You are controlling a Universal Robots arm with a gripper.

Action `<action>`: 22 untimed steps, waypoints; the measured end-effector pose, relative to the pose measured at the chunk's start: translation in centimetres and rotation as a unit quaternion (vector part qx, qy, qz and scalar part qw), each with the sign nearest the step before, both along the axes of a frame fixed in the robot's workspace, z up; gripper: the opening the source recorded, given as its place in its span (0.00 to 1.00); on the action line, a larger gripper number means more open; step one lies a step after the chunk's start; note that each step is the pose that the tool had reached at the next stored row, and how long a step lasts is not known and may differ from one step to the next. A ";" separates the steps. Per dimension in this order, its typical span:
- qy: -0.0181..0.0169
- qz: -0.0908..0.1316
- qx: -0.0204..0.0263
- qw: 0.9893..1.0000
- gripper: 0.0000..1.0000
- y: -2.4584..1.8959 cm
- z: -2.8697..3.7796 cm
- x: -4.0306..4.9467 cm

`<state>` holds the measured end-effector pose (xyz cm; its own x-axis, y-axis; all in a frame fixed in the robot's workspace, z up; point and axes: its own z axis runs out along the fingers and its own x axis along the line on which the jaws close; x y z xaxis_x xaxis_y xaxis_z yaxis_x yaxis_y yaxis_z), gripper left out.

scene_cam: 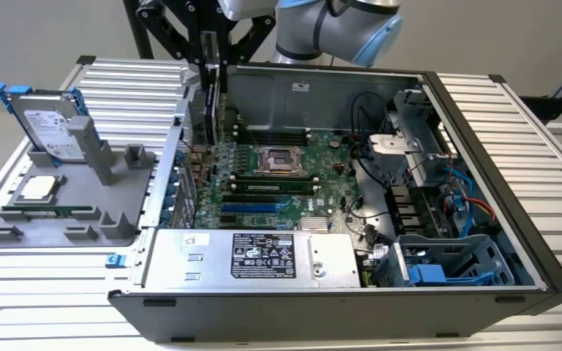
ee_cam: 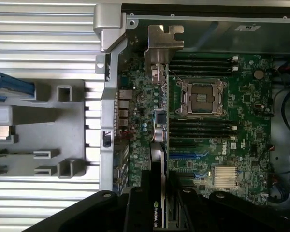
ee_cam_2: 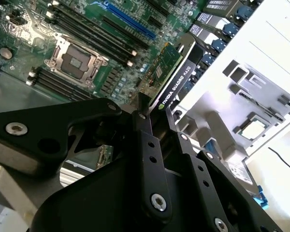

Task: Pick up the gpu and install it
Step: 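Pick up the gpu and move the gpu toward the slot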

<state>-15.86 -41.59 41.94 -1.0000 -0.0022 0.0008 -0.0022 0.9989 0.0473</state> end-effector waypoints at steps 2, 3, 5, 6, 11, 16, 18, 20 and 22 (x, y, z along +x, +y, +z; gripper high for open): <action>0.000 0.000 0.000 1.000 0.00 0.00 0.00 0.14; 0.000 0.000 0.000 1.000 0.00 0.00 0.00 0.22; 0.000 0.000 0.000 1.000 0.00 0.00 0.00 0.37; 0.000 0.000 0.000 1.000 0.00 0.00 0.00 0.45; 0.000 0.000 0.000 1.000 0.00 0.00 0.00 0.86; 0.000 0.000 0.000 1.000 0.00 0.00 0.00 1.34; 0.000 0.000 0.000 1.000 0.00 0.00 0.00 1.55; 0.000 0.000 0.000 1.000 0.00 0.00 0.00 1.75; 0.000 0.000 0.000 1.000 0.00 0.00 0.00 1.94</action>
